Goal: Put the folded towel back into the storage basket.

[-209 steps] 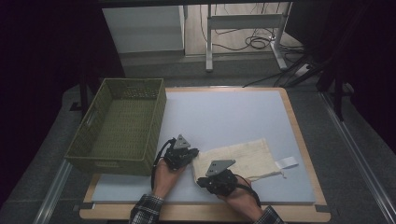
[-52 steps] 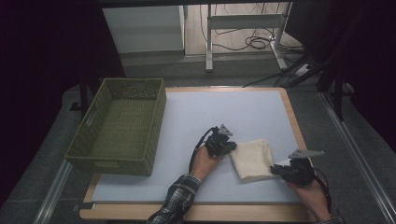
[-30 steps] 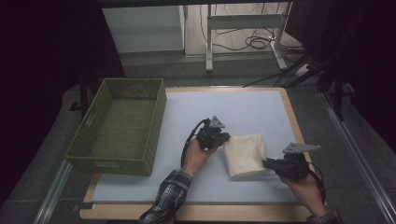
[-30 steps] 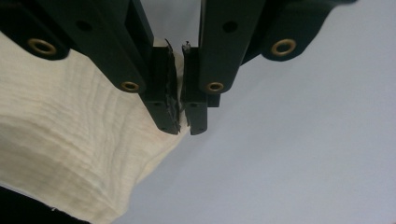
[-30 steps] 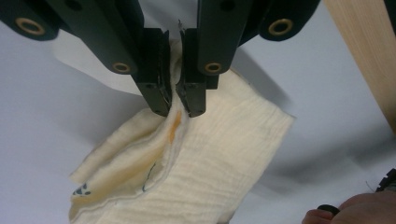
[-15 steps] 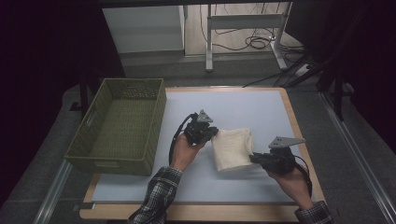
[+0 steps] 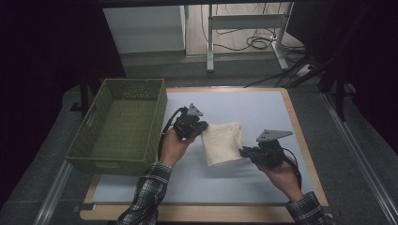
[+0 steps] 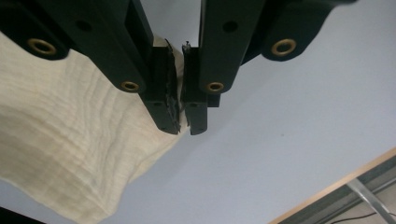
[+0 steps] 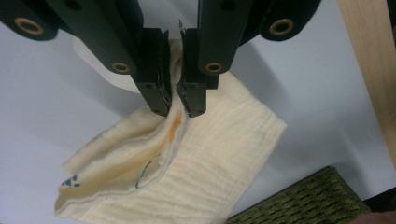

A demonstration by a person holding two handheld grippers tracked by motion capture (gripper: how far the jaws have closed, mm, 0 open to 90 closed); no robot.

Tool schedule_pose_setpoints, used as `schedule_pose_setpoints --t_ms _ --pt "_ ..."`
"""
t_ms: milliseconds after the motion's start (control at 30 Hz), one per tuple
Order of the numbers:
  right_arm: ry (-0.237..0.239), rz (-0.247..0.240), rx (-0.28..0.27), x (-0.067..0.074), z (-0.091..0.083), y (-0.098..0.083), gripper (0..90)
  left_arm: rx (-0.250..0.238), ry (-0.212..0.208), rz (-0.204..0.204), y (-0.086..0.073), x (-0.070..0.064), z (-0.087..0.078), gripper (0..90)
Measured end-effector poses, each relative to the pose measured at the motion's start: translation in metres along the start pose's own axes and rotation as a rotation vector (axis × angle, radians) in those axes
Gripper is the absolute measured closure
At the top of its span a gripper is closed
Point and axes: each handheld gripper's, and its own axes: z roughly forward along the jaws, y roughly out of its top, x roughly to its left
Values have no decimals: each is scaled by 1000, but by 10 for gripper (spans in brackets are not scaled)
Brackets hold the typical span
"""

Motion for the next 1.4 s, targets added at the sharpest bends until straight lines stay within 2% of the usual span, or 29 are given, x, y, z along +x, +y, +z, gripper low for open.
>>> schedule_pose_setpoints --t_ms 367,767,1100,1400 --pt "17 -38 -1 12 21 27 825 15 63 14 9 18 -31 850" --pt "41 -48 -20 21 37 49 825 45 131 34 8 36 -54 850" --pt "62 -85 -26 39 61 80 825 43 189 15 1 59 -80 850" --pt "86 -83 -45 49 74 101 825 27 222 -2 -1 75 -99 851"
